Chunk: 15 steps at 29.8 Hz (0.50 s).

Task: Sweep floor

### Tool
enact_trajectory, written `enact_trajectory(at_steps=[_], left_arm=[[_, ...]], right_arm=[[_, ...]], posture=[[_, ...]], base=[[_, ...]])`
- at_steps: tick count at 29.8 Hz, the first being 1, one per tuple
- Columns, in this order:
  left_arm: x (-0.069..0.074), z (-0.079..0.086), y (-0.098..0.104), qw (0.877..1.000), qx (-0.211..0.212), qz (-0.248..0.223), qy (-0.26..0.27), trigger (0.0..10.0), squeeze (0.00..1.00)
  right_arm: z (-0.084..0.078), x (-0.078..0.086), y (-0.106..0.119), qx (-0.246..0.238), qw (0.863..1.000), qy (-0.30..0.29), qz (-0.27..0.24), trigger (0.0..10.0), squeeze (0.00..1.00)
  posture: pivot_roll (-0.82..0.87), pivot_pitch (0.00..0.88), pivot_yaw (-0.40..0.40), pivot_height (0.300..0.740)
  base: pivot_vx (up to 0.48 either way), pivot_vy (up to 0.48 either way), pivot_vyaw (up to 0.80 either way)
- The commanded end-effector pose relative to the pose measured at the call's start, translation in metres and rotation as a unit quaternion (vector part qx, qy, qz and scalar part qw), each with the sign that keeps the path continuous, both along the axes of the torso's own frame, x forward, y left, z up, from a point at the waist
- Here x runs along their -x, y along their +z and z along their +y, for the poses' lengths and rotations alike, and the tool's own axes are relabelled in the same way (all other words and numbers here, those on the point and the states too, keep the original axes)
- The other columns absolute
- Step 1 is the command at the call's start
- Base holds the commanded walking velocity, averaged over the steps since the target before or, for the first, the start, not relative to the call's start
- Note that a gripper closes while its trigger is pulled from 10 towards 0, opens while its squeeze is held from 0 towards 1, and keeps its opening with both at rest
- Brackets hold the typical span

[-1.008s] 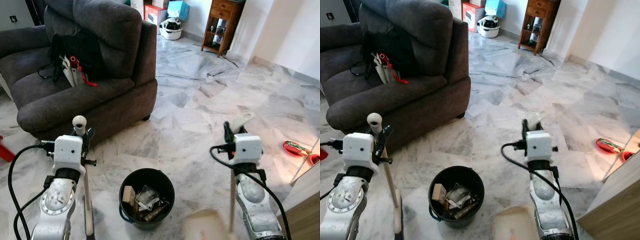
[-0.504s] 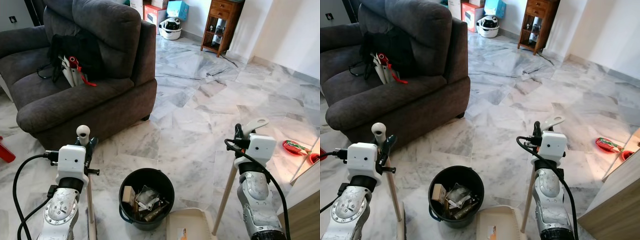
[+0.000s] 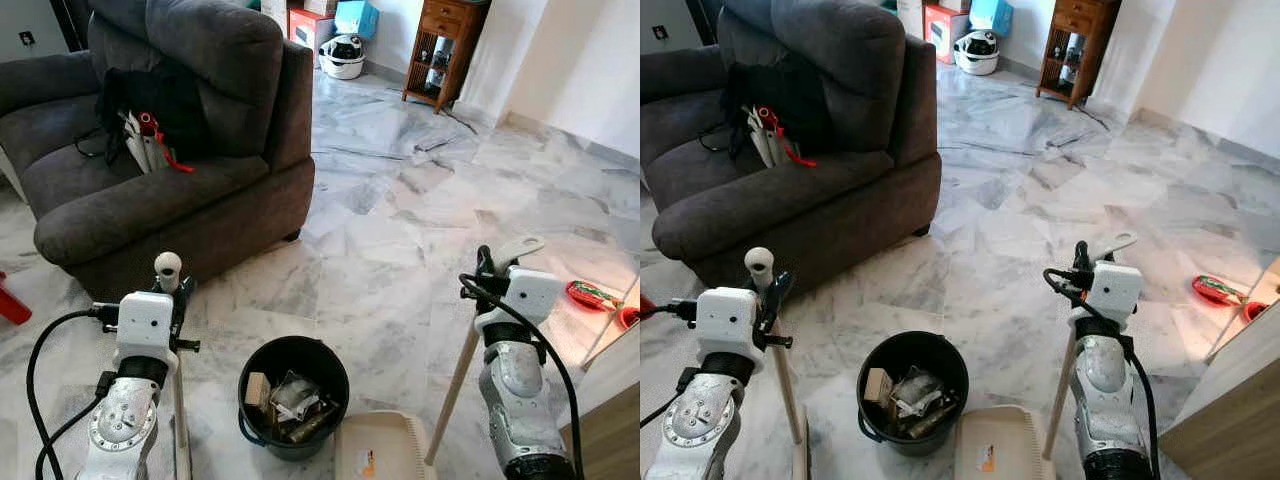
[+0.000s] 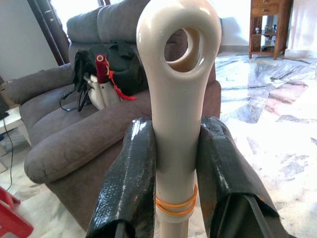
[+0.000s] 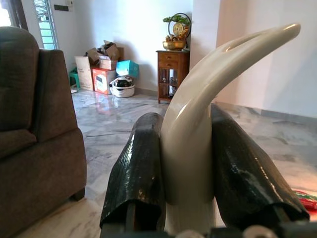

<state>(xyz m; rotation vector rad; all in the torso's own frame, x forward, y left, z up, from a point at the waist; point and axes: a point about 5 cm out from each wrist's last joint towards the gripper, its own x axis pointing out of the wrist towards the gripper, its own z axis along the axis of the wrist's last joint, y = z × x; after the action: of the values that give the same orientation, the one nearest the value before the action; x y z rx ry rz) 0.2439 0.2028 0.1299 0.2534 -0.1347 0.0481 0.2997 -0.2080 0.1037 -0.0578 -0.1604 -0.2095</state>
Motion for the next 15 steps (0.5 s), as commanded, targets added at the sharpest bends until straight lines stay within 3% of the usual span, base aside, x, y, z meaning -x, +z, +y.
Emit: enact_trajectory(at_steps=[1,15], left_arm=[[-0.0032,-0.005,0.0116,0.999,-0.009,-0.033,-0.014,10.0,0.0],[-0.0053,-0.008,0.0125,0.999,-0.005,-0.038,-0.022,10.0,0.0]], right_arm=[[-0.0012,-0.004,0.0104,-0.017,0.999,-0.002,-0.028,10.0,0.0],[0.0022,-0.0037,0.0096,-0.019,0.999,0.01,-0.031,10.0,0.0]], posture=[[0.04,0.011,-0.007,0.74],[0.03,0.0,-0.008,0.74]], base=[[0.0,0.0,0.0],[0.0,0.0,0.0]])
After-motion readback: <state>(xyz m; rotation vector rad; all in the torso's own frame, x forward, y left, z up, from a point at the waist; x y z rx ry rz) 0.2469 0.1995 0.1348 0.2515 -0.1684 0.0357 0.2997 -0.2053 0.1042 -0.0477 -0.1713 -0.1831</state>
